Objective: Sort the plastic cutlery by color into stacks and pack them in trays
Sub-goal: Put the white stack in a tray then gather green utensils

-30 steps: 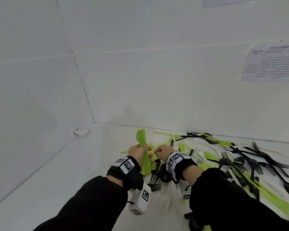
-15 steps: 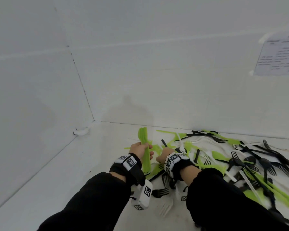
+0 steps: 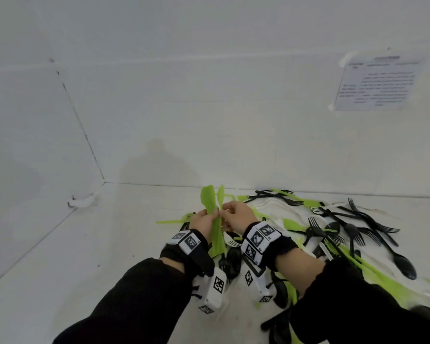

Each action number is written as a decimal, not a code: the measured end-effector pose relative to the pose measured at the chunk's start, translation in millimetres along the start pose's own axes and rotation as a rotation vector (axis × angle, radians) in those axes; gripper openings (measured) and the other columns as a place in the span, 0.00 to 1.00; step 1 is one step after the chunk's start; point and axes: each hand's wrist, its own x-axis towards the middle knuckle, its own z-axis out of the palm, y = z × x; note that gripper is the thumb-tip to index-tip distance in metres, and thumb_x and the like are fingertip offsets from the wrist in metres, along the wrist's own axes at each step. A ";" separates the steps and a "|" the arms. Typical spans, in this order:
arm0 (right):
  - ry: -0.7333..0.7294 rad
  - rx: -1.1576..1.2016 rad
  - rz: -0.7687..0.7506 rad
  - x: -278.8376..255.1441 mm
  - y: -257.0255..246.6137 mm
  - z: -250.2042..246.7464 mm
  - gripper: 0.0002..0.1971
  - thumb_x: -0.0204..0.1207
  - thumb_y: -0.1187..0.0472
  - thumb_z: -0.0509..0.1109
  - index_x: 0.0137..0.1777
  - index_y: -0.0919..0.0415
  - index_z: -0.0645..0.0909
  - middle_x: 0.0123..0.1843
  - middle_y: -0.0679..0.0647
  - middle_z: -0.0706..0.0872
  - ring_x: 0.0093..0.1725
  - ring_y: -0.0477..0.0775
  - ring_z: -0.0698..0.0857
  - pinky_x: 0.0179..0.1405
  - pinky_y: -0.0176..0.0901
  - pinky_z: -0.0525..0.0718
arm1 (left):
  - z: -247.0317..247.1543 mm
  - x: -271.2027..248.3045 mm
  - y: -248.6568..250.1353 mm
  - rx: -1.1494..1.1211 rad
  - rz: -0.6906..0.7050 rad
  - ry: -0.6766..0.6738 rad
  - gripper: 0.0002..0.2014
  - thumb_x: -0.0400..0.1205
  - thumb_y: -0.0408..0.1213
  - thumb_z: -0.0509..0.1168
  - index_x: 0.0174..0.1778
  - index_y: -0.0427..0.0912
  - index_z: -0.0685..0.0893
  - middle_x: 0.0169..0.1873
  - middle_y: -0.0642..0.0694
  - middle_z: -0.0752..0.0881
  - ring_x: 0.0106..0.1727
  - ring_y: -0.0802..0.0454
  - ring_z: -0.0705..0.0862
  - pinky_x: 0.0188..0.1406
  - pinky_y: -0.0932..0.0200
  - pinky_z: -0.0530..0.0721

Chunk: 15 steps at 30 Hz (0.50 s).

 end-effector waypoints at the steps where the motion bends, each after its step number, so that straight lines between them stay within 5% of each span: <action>1: 0.044 -0.066 -0.028 -3.4 0.1 -1.2 0.13 0.78 0.59 0.66 0.59 0.65 0.81 0.44 0.56 0.84 0.43 0.58 0.86 0.49 0.48 0.87 | 1.7 0.1 -1.3 -0.006 -0.002 -0.018 0.10 0.83 0.26 0.60 0.57 0.25 0.80 0.43 0.31 0.84 0.42 0.38 0.84 0.47 0.42 0.86; 4: 0.106 -0.310 -0.115 -15.2 -0.2 -6.7 0.14 0.80 0.61 0.61 0.59 0.63 0.84 0.53 0.59 0.88 0.55 0.57 0.85 0.55 0.40 0.79 | 3.5 0.5 -6.0 -0.021 -0.034 -0.089 0.11 0.84 0.27 0.58 0.60 0.27 0.79 0.41 0.34 0.84 0.39 0.41 0.83 0.26 0.56 0.88; 7: 0.026 -0.393 -0.177 -25.3 1.9 -11.4 0.15 0.81 0.65 0.58 0.59 0.63 0.85 0.54 0.64 0.87 0.51 0.57 0.84 0.48 0.35 0.75 | 4.1 -1.9 -10.6 0.007 -0.039 -0.125 0.10 0.84 0.25 0.58 0.58 0.27 0.79 0.41 0.34 0.84 0.37 0.43 0.84 0.25 0.57 0.88; 11: -0.110 -0.476 -0.130 -27.0 4.0 -37.8 0.16 0.80 0.65 0.58 0.63 0.61 0.83 0.62 0.58 0.85 0.64 0.55 0.81 0.56 0.32 0.72 | 5.5 -3.8 -13.4 0.094 -0.054 -0.163 0.02 0.80 0.22 0.62 0.45 0.29 0.80 0.28 0.39 0.86 0.22 0.51 0.86 0.22 0.60 0.86; 15: -0.142 -0.772 0.018 -20.7 23.4 -93.2 0.14 0.80 0.65 0.61 0.61 0.57 0.84 0.64 0.54 0.84 0.66 0.53 0.80 0.64 0.39 0.74 | 7.7 -8.5 -14.9 0.133 -0.043 -0.144 0.03 0.80 0.23 0.65 0.40 0.31 0.80 0.34 0.38 0.84 0.27 0.49 0.86 0.24 0.59 0.86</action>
